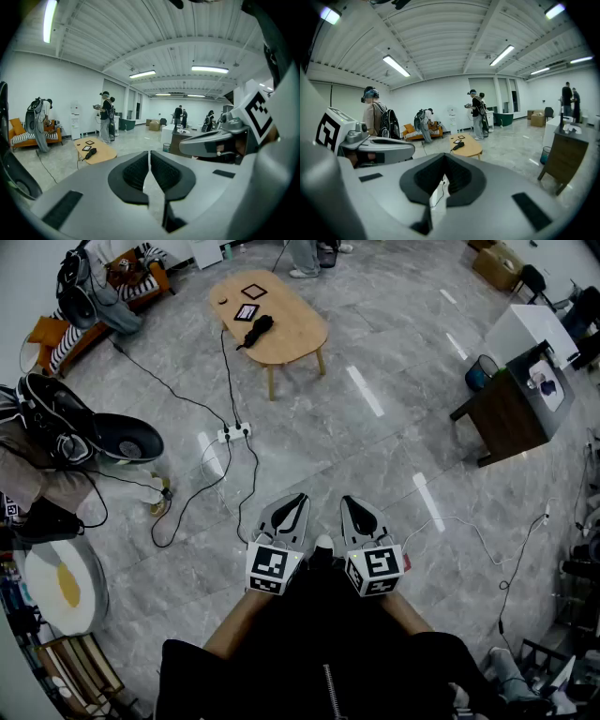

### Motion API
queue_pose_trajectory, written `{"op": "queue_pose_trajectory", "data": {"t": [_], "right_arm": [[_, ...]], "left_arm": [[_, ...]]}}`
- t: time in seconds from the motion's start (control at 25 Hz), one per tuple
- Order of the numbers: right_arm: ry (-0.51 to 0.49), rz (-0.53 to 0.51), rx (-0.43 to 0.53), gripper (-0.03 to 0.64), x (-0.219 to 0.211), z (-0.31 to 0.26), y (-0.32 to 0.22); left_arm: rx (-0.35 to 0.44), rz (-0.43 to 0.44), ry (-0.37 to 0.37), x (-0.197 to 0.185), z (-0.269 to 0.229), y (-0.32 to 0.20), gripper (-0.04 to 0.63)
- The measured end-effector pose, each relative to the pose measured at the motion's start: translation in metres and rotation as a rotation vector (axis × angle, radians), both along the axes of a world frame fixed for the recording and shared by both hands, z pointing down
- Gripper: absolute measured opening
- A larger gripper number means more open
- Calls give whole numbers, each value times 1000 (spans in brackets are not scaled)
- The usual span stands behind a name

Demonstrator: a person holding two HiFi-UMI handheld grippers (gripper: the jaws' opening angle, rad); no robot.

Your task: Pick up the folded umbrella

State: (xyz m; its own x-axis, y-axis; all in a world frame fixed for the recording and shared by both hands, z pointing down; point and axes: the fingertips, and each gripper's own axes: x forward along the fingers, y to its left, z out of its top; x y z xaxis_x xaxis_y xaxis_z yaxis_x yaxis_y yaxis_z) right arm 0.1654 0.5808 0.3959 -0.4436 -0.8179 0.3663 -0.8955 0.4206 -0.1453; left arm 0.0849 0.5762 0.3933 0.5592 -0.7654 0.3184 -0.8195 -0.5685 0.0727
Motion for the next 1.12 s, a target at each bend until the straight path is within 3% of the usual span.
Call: {"op": "queue_pose_trajectory", "data": {"t": [0.36,0.64,0.96,1.12], "right_arm": [[58,-32,42,9,1,-9,1],[-17,2,41,9,-4,12,-10],[5,51,59,11,14,48,-36],[17,43,36,11,21,54,-40]], "left_arm": [[79,-8,-26,-16,-21,-19,25],[44,-128,65,-39,-1,-34,25],[116,-92,33,-28,19,-43,26],[95,-99,25,-31,26,-45,26]]}}
